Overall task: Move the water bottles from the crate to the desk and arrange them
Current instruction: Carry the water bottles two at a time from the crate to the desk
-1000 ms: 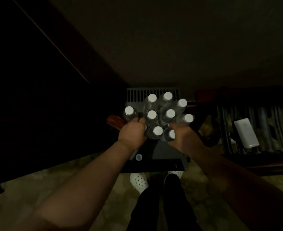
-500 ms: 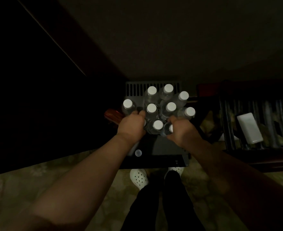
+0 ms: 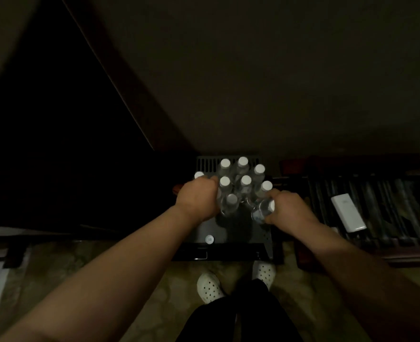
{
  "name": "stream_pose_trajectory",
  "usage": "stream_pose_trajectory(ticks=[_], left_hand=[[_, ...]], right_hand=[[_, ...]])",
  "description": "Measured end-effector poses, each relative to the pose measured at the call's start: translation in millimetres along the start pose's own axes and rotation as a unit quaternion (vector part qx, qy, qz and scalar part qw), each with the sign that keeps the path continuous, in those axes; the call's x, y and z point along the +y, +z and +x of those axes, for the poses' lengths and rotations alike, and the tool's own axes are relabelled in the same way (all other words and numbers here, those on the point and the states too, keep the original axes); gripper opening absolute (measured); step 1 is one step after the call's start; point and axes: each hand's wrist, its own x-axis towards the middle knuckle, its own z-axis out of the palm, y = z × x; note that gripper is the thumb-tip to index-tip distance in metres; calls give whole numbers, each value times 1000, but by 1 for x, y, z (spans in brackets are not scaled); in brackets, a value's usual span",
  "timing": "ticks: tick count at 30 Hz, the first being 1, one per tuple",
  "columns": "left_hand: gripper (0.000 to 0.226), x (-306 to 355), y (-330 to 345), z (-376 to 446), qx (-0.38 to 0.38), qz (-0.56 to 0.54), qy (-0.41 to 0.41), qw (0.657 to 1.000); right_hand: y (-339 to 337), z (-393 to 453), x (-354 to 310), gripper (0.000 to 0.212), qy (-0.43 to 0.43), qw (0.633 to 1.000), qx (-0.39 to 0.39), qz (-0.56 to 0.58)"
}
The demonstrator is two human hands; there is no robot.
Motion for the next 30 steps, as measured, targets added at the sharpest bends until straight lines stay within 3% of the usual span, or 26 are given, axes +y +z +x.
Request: stream_pose_trajectory(ticks=[4, 14, 21, 30], left_hand=[[55, 39, -64, -21, 9, 26, 25, 999], [50, 191, -176, -56, 14, 35, 115, 993], [52, 342, -184, -76, 5, 32, 197, 980], [48, 565, -135, -106, -15, 23, 283, 959]], right_hand=[[-62, -43, 8, 56, 14, 1000, 11, 3], [-192, -156, 90, 57, 53, 993, 89, 56], [-236, -245, 201, 55, 72, 987, 135, 54], [-261, -378, 376, 59, 110, 983, 147, 11]])
